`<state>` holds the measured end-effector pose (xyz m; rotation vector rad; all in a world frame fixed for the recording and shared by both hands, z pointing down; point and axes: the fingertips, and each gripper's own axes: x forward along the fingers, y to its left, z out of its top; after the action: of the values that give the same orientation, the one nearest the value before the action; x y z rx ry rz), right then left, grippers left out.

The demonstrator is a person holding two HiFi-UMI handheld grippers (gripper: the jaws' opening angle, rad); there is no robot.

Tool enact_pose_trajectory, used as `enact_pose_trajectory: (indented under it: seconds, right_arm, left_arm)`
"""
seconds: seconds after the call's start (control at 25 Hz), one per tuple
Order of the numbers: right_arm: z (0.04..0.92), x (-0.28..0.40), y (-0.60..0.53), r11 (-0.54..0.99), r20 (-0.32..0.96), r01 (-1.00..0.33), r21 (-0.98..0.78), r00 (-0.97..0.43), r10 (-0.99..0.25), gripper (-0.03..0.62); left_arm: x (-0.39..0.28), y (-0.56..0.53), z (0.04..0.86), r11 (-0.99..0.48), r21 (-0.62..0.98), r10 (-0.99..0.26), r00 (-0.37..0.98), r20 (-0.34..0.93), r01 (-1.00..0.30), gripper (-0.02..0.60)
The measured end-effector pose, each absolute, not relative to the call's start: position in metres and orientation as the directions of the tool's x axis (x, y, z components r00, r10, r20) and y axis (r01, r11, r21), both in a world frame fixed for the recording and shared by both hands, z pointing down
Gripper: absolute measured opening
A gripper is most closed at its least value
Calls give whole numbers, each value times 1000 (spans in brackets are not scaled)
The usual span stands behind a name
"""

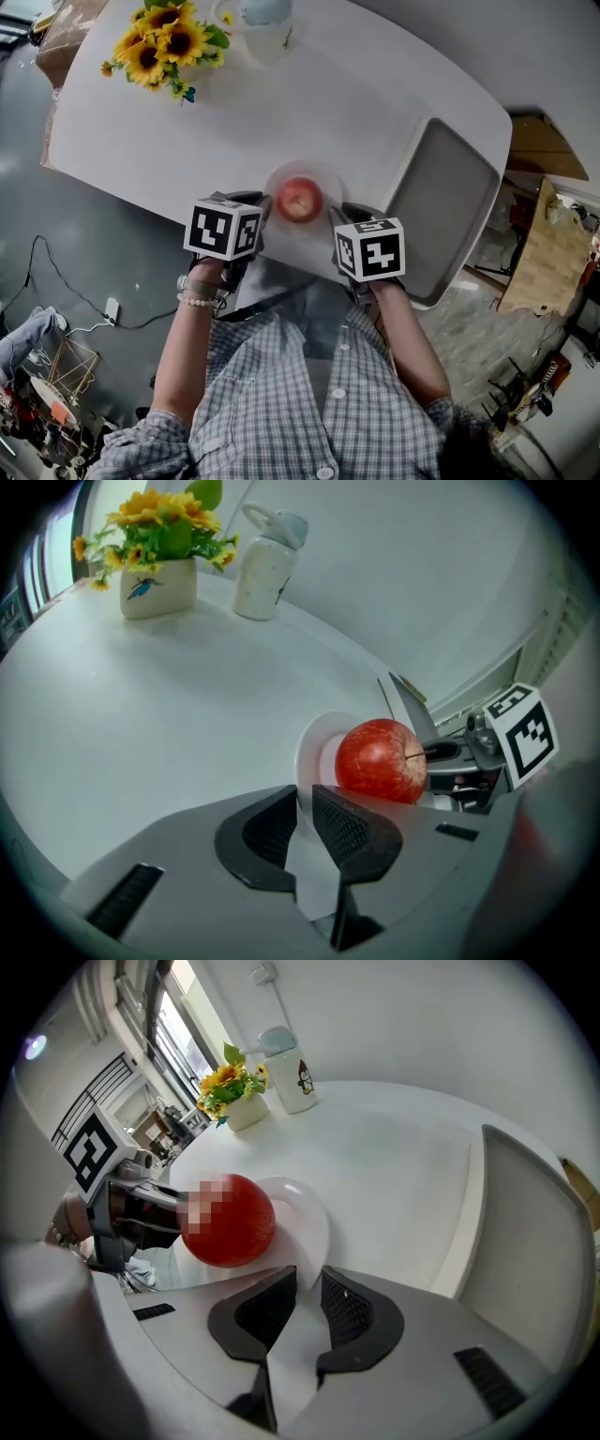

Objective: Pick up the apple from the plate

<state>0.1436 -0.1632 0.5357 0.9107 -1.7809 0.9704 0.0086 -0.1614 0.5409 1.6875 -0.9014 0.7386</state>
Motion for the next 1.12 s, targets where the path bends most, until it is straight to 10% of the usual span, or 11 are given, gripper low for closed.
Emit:
enact_pose_trajectory:
  seconds: [1.12]
  right_arm:
    - [411,200,-182,381,627,-879,-286,-472,-620,46]
  left_arm:
    - [33,-185,413,-372,375,-613,528,588,-849,11]
